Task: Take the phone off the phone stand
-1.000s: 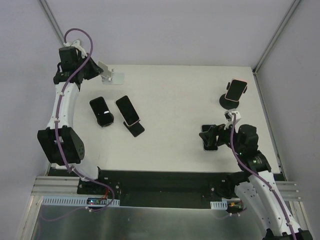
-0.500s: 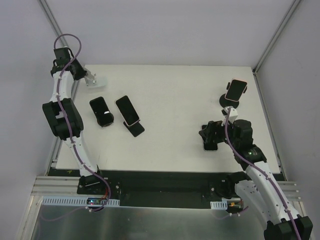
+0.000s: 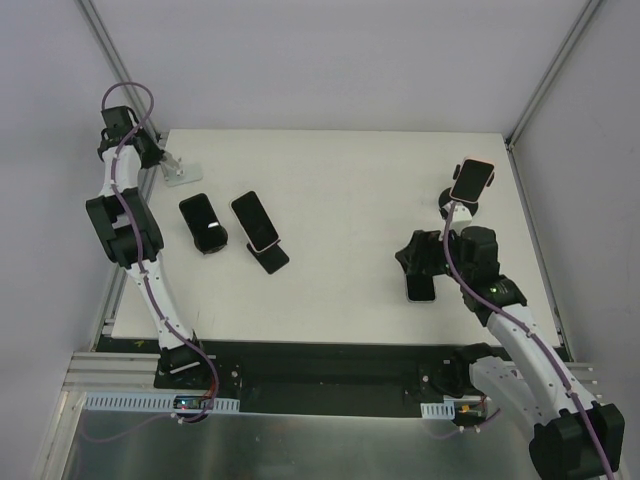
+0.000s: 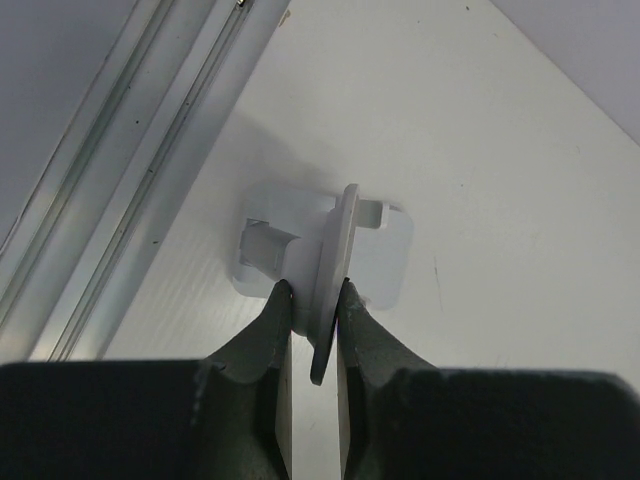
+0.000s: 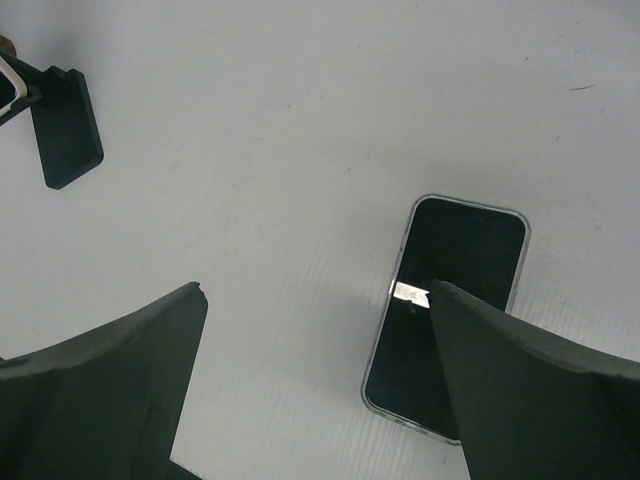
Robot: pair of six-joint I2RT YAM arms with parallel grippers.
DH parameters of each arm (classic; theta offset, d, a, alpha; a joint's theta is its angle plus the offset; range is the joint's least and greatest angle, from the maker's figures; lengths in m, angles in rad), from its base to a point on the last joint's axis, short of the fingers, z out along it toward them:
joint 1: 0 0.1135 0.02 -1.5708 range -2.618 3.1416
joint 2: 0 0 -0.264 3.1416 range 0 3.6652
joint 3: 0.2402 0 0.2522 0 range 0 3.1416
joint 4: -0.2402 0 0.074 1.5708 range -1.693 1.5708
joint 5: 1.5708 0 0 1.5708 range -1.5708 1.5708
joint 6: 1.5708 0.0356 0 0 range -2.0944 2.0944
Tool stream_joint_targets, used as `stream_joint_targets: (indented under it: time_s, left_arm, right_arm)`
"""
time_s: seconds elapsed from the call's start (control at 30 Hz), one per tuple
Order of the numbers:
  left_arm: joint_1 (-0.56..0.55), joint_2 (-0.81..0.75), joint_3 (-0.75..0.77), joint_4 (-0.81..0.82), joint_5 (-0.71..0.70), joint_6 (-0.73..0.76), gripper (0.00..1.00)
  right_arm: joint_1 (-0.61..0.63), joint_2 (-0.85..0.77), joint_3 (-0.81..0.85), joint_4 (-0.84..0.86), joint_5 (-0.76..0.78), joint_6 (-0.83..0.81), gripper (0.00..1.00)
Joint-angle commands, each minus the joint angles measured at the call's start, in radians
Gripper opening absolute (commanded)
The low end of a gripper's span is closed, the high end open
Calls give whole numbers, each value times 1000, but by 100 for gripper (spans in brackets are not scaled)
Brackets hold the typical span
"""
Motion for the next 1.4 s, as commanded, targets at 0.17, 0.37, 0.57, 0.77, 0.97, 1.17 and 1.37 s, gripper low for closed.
stream_joint_targets:
  time_s: [0.17, 0.37, 0.57, 0.77, 0.97, 1.17, 1.37]
  left_arm:
    - [-1, -17, 0, 77, 79, 2, 35]
    - [-2, -95, -38, 75, 71, 2, 80]
    - [-16, -225, -106, 77, 84, -9, 99]
    - [-65, -408, -210, 75, 123, -7, 99]
    - [-149, -618, -380, 74, 179, -41, 99]
    - [-251, -825, -595, 75, 217, -33, 97]
    - [-309, -1015, -808, 75, 258, -18, 95]
  right_arm:
    - [32, 56, 64, 83, 30, 13, 96]
    - [38, 59, 64, 97, 30, 8, 96]
    - [37, 44, 66, 97, 18, -7, 96]
    - [38, -1, 47, 97, -11, -10, 96]
    - [43, -37, 21, 101, -66, -8, 96]
    - [44, -77, -2, 101, -131, -7, 96]
    - [49, -100, -28, 121, -183, 8, 96]
